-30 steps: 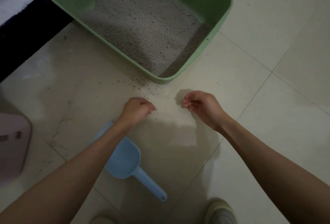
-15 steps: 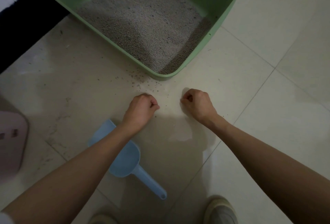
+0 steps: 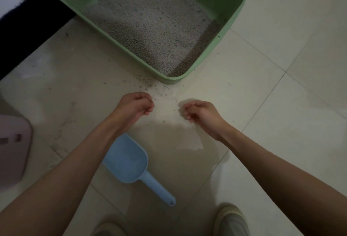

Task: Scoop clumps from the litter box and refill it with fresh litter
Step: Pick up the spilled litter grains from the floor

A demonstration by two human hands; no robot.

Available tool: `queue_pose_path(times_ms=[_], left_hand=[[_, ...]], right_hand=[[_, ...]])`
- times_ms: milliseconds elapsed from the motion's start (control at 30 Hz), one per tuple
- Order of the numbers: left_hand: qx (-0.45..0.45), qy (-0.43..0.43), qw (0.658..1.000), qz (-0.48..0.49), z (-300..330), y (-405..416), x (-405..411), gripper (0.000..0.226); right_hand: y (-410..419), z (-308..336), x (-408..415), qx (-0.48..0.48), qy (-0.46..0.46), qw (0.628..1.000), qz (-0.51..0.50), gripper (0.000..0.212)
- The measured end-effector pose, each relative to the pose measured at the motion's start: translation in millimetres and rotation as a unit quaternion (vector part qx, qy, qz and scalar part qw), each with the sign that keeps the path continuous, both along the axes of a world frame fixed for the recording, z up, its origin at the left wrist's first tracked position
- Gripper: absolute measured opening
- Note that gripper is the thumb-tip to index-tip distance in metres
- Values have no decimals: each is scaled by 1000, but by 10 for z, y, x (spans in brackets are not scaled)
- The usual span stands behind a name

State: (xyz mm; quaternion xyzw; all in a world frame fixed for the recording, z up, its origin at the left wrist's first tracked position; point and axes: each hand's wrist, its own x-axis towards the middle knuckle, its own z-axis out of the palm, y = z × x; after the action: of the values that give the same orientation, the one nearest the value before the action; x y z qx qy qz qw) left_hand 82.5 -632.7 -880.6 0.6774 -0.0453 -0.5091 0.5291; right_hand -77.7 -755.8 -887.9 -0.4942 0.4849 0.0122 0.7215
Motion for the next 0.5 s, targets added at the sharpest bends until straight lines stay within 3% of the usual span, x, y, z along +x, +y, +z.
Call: queue_pose_path(times_ms=[67,167,233,333,433,500], left_hand=[[83,-94,987,-97,-40,52,-12,23],[153,-110,976,-113,-101,96,-15,27],[181,-128,967,-124,-99,113,9,25],[206,-240,931,-182,-87,142,31,21],[205,-306,906,-210,-92,162,-5,5],[197,-331,895,-225,-126,162,-58,7]], right_hand=[[43,-31,51,-192,94,967,138,13],[117,-49,140,-322,117,913,219,11],[149,-71,203,-357,123,893,245,15],[158,-84,269,-386,137,876,256,14],[179,-91,310,-403,132,863,276,16],[188,-113,329,-410,129,855,290,18]])
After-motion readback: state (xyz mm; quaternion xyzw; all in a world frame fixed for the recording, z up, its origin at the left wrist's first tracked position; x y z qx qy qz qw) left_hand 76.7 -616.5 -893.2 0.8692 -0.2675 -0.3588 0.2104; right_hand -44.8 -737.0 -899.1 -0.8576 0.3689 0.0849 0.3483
